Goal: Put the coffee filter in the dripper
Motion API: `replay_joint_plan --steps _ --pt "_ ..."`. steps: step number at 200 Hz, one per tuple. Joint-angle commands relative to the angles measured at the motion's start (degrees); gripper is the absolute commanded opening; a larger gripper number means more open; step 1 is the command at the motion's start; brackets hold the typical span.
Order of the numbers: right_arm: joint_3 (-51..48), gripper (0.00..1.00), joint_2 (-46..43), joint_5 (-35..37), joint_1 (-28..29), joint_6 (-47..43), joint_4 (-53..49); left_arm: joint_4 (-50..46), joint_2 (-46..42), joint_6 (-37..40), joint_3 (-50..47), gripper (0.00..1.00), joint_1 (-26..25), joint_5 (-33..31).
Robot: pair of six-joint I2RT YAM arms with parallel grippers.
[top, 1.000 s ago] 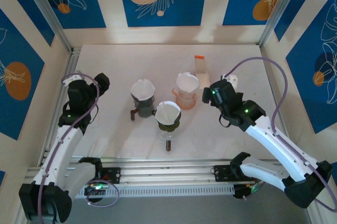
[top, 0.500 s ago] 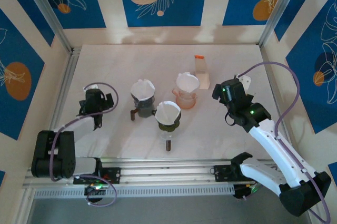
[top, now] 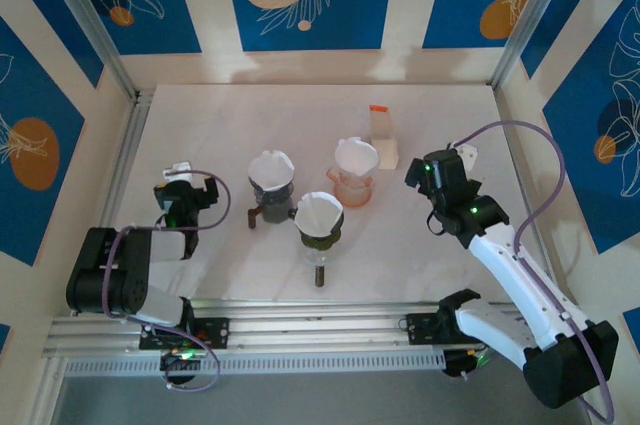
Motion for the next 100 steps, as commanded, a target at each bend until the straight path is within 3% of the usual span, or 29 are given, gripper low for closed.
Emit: replay_joint_plan --steps 1,8,20,34,47,82,100 --pt "-3.8 0.99 -0.3 -7.9 -2.2 -6.3 10.4 13.4 5.4 4.4 -1.6 1.0 -0.8 6.1" --pt "-4.8 0.99 -0.3 -8.2 -2.9 -7.0 12.5 22.0 7.7 4.1 -3.5 1.0 -0.8 4.5" --pt "-5.6 0.99 -0.4 -7.8 -4.0 -8.1 14.9 11.9 3.1 2.5 -2.6 1.0 -0.8 3.4" --pt "-7.1 0.99 -0.5 -9.2 -5.7 -12.4 19.4 20.0 6.6 3.6 -3.6 1.0 -0.8 3.5" --pt "-8.9 0.99 -0.1 -10.1 -7.2 -17.2 23.6 15.6 4.6 2.9 -3.2 1.0 -0.9 3.5" --pt "-15.2 0.99 4.5 -13.7 -11.2 -28.4 38.8 18.1 5.7 3.4 -3.3 1.0 -0.9 3.5" --pt "-19.2 0.99 9.5 -17.2 -12.8 -29.4 49.1 17.5 5.6 3.3 -3.3 1.0 -0.9 3.5"
